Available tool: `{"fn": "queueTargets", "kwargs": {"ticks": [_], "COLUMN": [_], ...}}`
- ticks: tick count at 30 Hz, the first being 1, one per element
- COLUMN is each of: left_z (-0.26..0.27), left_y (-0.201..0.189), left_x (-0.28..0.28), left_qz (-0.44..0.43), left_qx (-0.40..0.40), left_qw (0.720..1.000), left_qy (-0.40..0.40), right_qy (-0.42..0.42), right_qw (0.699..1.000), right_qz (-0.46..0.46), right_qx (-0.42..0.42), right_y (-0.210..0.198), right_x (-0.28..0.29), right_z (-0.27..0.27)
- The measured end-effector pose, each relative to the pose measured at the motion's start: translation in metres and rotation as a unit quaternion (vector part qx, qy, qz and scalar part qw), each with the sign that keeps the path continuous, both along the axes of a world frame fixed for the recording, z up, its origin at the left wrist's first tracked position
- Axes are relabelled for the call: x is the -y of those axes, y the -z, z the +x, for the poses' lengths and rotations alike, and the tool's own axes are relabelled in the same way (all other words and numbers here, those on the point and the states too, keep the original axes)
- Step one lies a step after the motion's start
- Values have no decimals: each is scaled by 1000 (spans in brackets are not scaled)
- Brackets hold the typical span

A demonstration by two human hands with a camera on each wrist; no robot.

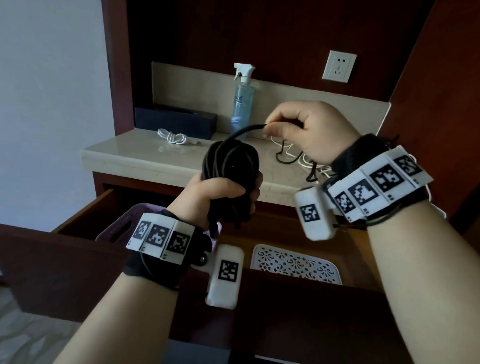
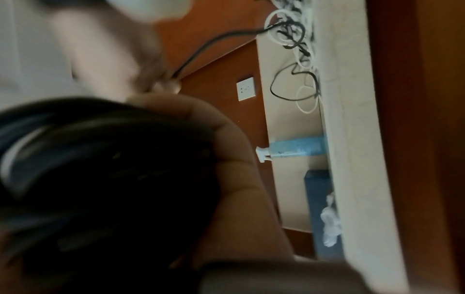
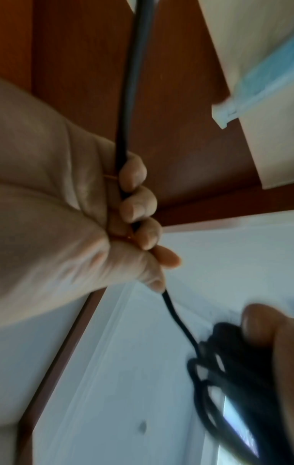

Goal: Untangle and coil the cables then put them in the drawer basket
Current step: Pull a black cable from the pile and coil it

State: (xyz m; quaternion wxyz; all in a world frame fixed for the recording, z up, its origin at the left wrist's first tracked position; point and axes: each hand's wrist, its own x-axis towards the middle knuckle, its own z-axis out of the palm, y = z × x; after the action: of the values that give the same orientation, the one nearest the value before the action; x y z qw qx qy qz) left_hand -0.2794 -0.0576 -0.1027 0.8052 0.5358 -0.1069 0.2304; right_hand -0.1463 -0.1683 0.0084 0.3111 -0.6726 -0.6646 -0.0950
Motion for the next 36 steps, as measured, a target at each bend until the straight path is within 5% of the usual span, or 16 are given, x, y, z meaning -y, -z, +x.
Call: {"fn": "queueTargets", "kwargs": {"ticks": [5, 17, 27, 36], "left_z": [-2, 1, 4, 6], "left_y": [-4, -4, -5, -6], "left_x": [-2, -9, 4, 12], "left_qz": [-71, -58, -43, -54], "left_qx": [89, 61, 46, -13], "left_qw": [990, 995, 996, 993], "left_qy": [84, -48, -65, -108], "right_qy": [94, 125, 57, 87], "right_qw": [995, 978, 991, 990], "right_qz": [3, 124, 31, -18], "right_qx": [-36, -111, -115, -105], "right_y": [22, 69, 111, 109], "right_x": [0, 10, 23, 26], "right_z": [27, 12, -11, -11]}}
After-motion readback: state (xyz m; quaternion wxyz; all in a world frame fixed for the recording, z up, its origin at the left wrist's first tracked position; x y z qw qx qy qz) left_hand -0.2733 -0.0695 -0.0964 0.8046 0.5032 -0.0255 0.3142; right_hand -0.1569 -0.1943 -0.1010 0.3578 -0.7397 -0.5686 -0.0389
